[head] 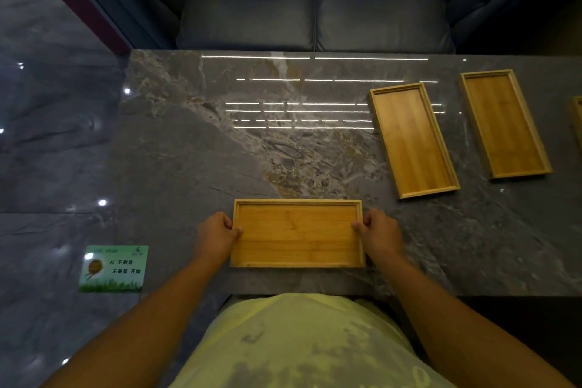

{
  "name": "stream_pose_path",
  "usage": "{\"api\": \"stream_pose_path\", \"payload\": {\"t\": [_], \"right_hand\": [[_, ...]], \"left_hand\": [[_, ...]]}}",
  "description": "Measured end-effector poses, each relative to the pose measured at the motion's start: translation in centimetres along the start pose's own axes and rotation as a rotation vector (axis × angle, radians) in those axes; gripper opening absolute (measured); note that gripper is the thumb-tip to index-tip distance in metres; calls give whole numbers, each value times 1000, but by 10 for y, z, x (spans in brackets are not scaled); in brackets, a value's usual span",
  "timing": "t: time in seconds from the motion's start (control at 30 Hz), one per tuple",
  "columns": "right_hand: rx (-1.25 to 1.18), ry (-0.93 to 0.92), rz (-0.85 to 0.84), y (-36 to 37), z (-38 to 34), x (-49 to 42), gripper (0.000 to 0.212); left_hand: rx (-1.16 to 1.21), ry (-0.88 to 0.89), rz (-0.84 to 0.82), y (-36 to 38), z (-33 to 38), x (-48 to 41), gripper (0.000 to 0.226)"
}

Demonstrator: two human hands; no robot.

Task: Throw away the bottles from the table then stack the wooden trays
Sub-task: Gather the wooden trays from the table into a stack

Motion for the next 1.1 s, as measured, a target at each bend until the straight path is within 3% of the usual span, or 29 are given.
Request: {"api": "stream_pose_path", "payload": {"t": [0.33, 0.47, 0.63, 0.77, 1.1], "right_hand": [[25, -39, -62, -9, -1, -3, 24], [10, -112, -94, -33, -11, -17, 46], [15, -215, -68, -69, -23, -43, 52], [93, -280, -62, -95, -18, -74, 56], [133, -336, -7, -159, 22, -150, 69]], "left_hand": [[-85, 126, -76, -7, 12, -6, 31], [-108, 212, -58, -14, 37, -16, 50], [-138, 328, -89, -16, 79, -22, 62], [-198, 422, -104, -2, 123, -21, 62], [-284, 421, -101, 77, 249, 6, 64]]}}
Point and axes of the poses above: each hand's wrist, its own x-axis away from the middle knuckle, its own y-axis out of the palm, z = x × y, the point moved 3 cm from there along -x, towards the middle knuckle, and after that the axes turned 5 degrees about z, right-handed, at the moved point
